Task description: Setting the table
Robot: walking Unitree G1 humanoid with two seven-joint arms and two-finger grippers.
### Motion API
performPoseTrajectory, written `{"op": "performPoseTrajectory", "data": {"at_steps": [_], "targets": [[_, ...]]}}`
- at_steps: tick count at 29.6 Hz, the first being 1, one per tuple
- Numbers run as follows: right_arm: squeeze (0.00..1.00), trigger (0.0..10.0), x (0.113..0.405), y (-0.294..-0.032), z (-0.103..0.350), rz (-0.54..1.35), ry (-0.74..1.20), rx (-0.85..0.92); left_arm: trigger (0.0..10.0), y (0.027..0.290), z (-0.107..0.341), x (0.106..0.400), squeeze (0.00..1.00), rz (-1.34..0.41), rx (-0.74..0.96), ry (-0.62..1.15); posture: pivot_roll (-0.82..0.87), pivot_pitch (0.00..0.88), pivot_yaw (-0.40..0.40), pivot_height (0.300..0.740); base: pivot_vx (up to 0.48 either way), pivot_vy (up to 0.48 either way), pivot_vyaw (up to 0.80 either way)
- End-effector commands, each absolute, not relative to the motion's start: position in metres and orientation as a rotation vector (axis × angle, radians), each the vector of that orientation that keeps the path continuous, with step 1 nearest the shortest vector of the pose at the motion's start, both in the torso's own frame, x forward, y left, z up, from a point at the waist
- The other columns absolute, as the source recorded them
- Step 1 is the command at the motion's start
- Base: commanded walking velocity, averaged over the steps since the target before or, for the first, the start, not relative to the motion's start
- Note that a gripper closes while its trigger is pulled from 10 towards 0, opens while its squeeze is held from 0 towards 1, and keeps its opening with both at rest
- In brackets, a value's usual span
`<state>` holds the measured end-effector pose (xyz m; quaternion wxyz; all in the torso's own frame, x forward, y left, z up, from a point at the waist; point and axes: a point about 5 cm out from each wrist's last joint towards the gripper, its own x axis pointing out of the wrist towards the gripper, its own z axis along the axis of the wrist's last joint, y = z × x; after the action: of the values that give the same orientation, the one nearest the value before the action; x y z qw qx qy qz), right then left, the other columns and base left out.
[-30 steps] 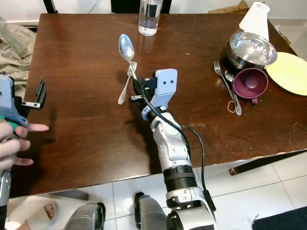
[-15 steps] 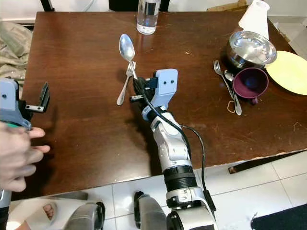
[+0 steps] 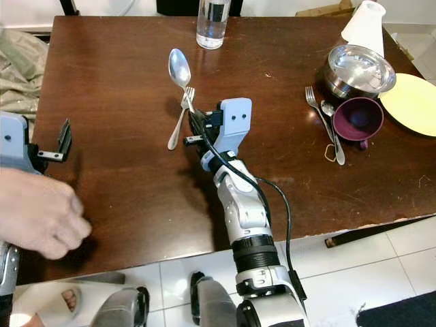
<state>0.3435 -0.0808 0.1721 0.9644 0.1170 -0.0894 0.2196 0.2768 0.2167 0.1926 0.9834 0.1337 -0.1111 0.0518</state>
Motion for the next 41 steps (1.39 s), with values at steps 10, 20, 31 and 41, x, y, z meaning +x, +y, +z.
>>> {"op": "performPoseTrajectory", "data": {"at_steps": [10,20,31,41], "targets": [[0.00,10.0,0.342,-0.089,0.170,0.414,-0.183,0.193,10.0,0.210,0.169,0.273,0.00,0.027,0.208,-0.064,0.03,0.129,-0.015,0.740,0.000,0.000,0.00],[0.00,10.0,0.337,-0.137,0.178,0.198,-0.255,0.085,10.0,0.190,0.186,0.278,0.00,-0.157,0.223,-0.035,0.02,0.125,-0.010,0.740,0.000,0.000,0.00],[0.00,10.0,0.323,-0.164,0.183,0.109,-0.284,0.007,10.0,0.161,0.191,0.287,0.00,-0.239,0.349,-0.135,-0.03,0.103,0.004,0.740,0.000,0.000,0.00],[0.00,10.0,0.319,-0.166,0.193,0.104,-0.316,-0.015,10.0,0.163,0.307,0.307,0.00,-0.047,0.622,-0.684,-0.04,0.095,-0.007,0.740,0.000,0.000,0.00]]}}
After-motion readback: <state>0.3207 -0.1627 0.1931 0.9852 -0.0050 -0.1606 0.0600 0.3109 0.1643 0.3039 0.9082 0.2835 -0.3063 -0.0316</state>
